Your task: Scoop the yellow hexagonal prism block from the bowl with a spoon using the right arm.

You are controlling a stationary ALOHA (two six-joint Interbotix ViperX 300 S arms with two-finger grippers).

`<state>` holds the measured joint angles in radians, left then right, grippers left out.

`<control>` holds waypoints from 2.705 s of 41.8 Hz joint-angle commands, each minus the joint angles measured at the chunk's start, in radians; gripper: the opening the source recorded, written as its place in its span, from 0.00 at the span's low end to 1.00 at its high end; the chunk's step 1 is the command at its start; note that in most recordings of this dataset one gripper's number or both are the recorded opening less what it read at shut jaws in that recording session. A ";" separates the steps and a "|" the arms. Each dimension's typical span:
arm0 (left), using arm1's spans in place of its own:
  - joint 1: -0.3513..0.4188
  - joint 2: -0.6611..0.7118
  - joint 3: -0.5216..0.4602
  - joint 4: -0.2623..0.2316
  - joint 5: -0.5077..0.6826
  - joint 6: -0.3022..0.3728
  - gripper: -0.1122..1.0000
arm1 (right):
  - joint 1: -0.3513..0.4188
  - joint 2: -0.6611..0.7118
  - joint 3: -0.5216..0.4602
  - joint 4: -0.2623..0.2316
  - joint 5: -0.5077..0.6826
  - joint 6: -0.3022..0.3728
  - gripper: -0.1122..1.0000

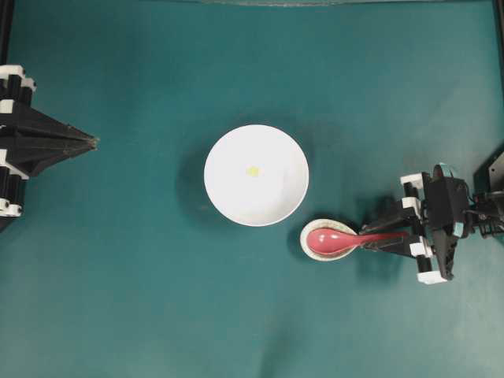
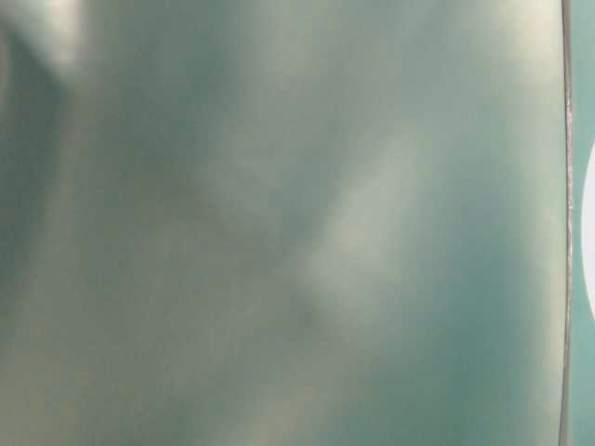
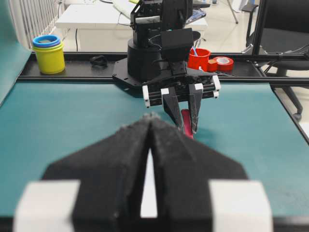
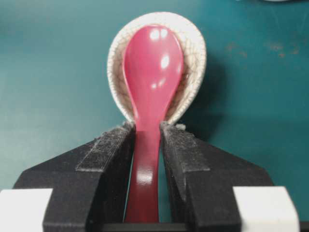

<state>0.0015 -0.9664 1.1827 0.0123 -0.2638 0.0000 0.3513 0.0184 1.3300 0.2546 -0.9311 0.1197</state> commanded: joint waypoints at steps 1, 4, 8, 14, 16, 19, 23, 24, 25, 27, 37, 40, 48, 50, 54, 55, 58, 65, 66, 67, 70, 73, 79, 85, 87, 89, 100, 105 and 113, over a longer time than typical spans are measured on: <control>0.002 0.009 -0.023 0.002 -0.006 0.000 0.10 | 0.005 -0.009 -0.009 0.003 0.002 -0.003 0.38; 0.002 0.009 -0.023 0.002 -0.006 0.000 0.10 | 0.005 -0.008 -0.011 0.003 0.012 -0.003 0.34; 0.002 0.009 -0.021 0.002 -0.005 0.000 0.10 | 0.003 -0.008 -0.017 0.003 0.037 0.000 0.33; 0.002 0.009 -0.023 0.002 -0.003 0.002 0.10 | 0.003 -0.008 -0.029 0.005 0.055 0.002 0.33; 0.002 0.009 -0.021 0.002 -0.005 0.000 0.10 | 0.003 -0.009 -0.031 0.003 0.054 0.002 0.33; 0.002 0.009 -0.021 0.002 -0.005 0.000 0.10 | 0.005 -0.009 -0.037 0.005 0.052 0.002 0.33; 0.002 0.014 -0.021 0.002 -0.003 0.002 0.10 | 0.003 -0.018 -0.037 0.005 0.054 0.002 0.32; 0.002 0.014 -0.021 0.002 -0.003 0.002 0.10 | 0.003 -0.023 -0.037 0.003 0.055 0.002 0.33; 0.002 0.015 -0.020 0.002 -0.003 0.002 0.10 | 0.003 -0.026 -0.037 0.003 0.055 0.002 0.32; 0.002 0.015 -0.020 0.002 -0.003 0.003 0.10 | 0.005 -0.037 -0.032 0.003 0.058 0.002 0.32; 0.002 0.015 -0.020 0.002 0.015 0.003 0.10 | 0.003 -0.126 -0.021 -0.008 0.106 -0.015 0.34; 0.002 0.015 -0.020 0.002 0.021 0.003 0.10 | 0.003 -0.164 -0.020 -0.015 0.132 -0.017 0.38; 0.002 0.017 -0.020 0.003 0.023 0.003 0.10 | 0.005 -0.272 -0.021 -0.017 0.210 -0.040 0.56; 0.002 0.017 -0.018 0.003 0.025 0.003 0.10 | 0.005 -0.296 -0.020 -0.015 0.241 -0.043 0.59; 0.002 0.015 -0.020 0.002 0.032 0.003 0.10 | 0.003 -0.333 -0.029 -0.012 0.325 -0.040 0.62; 0.002 0.015 -0.018 0.003 0.035 0.003 0.10 | 0.003 -0.337 -0.035 -0.011 0.351 -0.035 0.61; 0.002 0.017 -0.018 0.002 0.044 0.003 0.10 | 0.003 -0.345 -0.054 0.002 0.419 -0.029 0.61; 0.002 0.015 -0.018 0.002 0.063 0.003 0.10 | 0.000 -0.347 -0.074 0.002 0.449 -0.034 0.61; 0.002 0.015 -0.018 0.003 0.064 0.003 0.10 | 0.002 -0.347 -0.074 0.002 0.440 -0.034 0.61; 0.002 0.015 -0.018 0.003 0.064 0.003 0.10 | 0.000 -0.347 -0.072 0.002 0.423 -0.034 0.61; 0.002 0.015 -0.018 0.002 0.064 0.003 0.10 | 0.000 -0.347 -0.066 0.002 0.382 -0.037 0.61; 0.002 0.015 -0.018 0.002 0.064 0.002 0.10 | 0.000 -0.344 -0.058 0.000 0.345 -0.038 0.61; 0.002 0.015 -0.018 0.002 0.064 0.002 0.10 | 0.002 -0.333 -0.052 0.002 0.316 -0.038 0.61; 0.002 0.015 -0.018 0.002 0.064 0.002 0.10 | 0.000 -0.325 -0.057 0.003 0.328 -0.038 0.61; 0.002 0.015 -0.018 0.002 0.064 0.002 0.10 | 0.000 -0.325 -0.057 0.005 0.324 -0.037 0.61; 0.002 0.015 -0.018 0.002 0.064 0.002 0.10 | 0.000 -0.325 -0.055 0.005 0.321 -0.038 0.61; 0.002 0.015 -0.018 0.002 0.064 0.002 0.10 | 0.000 -0.262 -0.026 0.055 0.169 -0.038 0.59; 0.002 0.015 -0.018 0.002 0.064 0.002 0.10 | 0.008 -0.192 -0.009 0.103 0.057 -0.035 0.55; 0.002 0.015 -0.018 0.002 0.064 0.002 0.10 | 0.066 -0.052 -0.009 0.184 -0.081 -0.018 0.49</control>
<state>0.0015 -0.9587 1.1827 0.0107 -0.1948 0.0015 0.3866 -0.0736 1.3300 0.4096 -0.9603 0.0951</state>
